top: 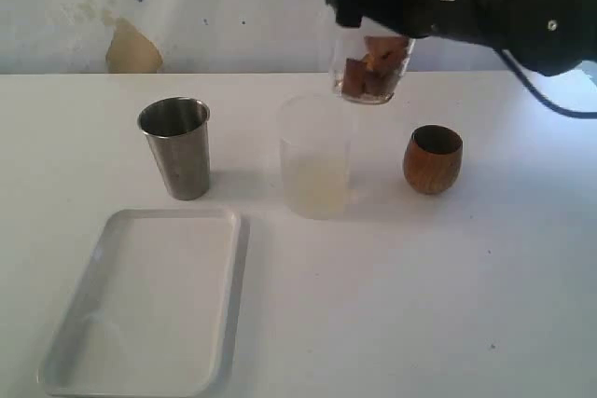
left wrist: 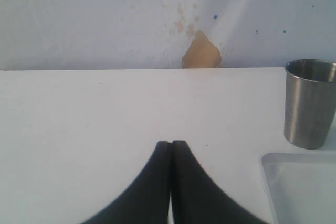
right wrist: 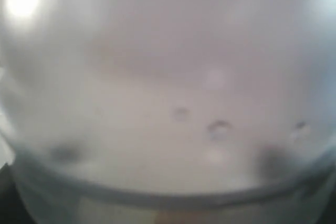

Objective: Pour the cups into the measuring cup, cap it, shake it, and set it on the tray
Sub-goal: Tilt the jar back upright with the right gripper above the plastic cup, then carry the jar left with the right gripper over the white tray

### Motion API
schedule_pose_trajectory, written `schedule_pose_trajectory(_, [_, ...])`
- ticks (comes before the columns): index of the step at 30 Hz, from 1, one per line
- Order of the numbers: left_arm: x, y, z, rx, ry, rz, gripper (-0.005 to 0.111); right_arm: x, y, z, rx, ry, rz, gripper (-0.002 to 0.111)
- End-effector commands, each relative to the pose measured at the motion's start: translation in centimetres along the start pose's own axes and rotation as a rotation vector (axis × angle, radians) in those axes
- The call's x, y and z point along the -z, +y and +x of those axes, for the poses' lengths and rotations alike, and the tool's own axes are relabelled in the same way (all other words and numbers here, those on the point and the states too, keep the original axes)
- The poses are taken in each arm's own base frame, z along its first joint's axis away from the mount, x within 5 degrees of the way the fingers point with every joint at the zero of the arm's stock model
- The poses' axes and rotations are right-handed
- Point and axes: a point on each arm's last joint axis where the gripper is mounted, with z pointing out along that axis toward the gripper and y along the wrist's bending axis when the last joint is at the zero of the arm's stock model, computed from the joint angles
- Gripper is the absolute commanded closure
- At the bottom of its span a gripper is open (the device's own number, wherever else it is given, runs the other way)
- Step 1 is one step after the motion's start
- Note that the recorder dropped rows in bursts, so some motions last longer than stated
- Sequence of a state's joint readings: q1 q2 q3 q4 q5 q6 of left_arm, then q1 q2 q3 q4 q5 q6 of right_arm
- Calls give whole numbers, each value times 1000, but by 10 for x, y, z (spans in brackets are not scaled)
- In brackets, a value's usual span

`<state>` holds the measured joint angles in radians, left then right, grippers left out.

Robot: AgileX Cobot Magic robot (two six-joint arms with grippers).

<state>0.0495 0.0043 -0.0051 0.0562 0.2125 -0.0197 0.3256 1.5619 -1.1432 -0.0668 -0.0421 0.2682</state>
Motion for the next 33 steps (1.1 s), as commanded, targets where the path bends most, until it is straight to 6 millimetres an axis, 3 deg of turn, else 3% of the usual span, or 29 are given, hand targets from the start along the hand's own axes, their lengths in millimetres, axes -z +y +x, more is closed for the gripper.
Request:
schedule_pose_trajectory(1, [0,0,1,-3,-10,2,106,6,47,11,198,55,-118,108])
schedule_pose_trajectory(7, [0,0,1,-3,-10,2,106,20,106,30,284,74,-285,108])
schedule_pose_trajectory(13, [0,0,1,-3,-10,2,106,33,160,66,390,-178,-575,108])
schedule_pose_trajectory(16, [0,0,1,-3,-10,2,106,31,173,83,394,-264,-744,108])
schedule_pose_trajectory(19, [0,0,1,-3,-10,2,106,16,174,103,295,-202,-775,108])
schedule_pose_trajectory(27, [0,0,1,-3,-10,2,106,-19,171,161,387,-85,-753,108])
schedule_pose_trajectory(33, [0,0,1,-3,-10,2,106,-30,168,175,366,-67,-728,108])
